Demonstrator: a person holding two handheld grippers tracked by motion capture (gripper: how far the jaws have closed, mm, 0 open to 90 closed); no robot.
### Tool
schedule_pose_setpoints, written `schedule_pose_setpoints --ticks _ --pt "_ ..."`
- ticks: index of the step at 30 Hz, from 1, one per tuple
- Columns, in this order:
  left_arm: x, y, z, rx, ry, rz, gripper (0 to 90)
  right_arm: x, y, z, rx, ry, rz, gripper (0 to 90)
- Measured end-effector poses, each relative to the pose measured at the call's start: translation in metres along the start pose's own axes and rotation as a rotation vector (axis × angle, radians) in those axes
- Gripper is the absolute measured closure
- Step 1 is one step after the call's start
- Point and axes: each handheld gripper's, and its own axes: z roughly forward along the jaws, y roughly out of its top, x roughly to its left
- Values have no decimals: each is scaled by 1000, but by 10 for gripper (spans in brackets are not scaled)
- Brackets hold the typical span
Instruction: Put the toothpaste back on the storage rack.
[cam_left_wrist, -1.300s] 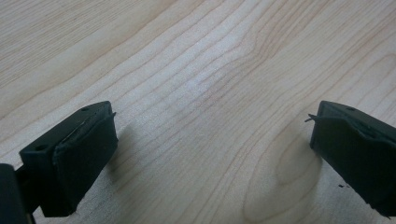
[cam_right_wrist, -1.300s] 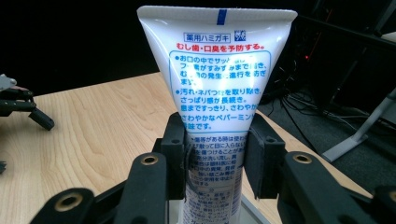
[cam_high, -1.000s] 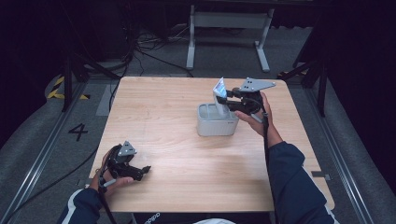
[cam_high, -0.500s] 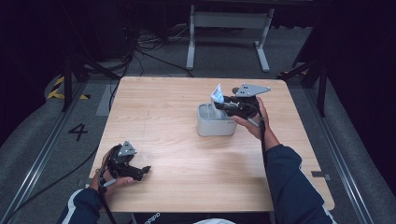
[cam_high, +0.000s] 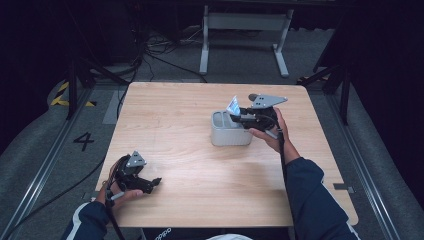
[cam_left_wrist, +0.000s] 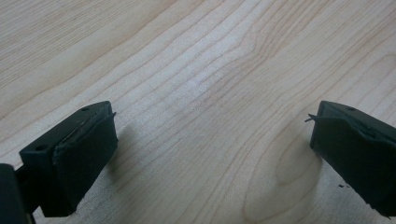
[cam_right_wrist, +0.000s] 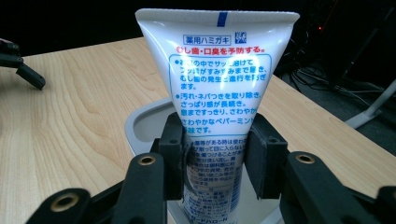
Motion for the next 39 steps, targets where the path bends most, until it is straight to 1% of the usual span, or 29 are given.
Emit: schedule_pose_setpoints --ticks 10,17,28,30,32,35,37,39 --pt "0 0 0 -1 0 0 9 0 -7 0 31 4 -10 628" --pt "0 0 0 -1 1 0 9 -1 -11 -1 53 1 -8 622" --pt "0 0 0 0 3 0 10 1 -12 -4 48 13 -10 602" --pt "0 0 0 0 5 -6 10 1 -12 -5 49 13 -13 600" --pt "0 0 0 -3 9 1 10 1 -13 -6 47 13 -14 598" --pt "0 0 -1 0 8 0 10 0 -14 -8 35 20 -1 588" --pt "0 0 -1 -4 12 5 10 -1 -14 -10 22 12 11 583" --pt "0 0 -1 1 5 -2 13 -1 -13 -13 10 14 17 574"
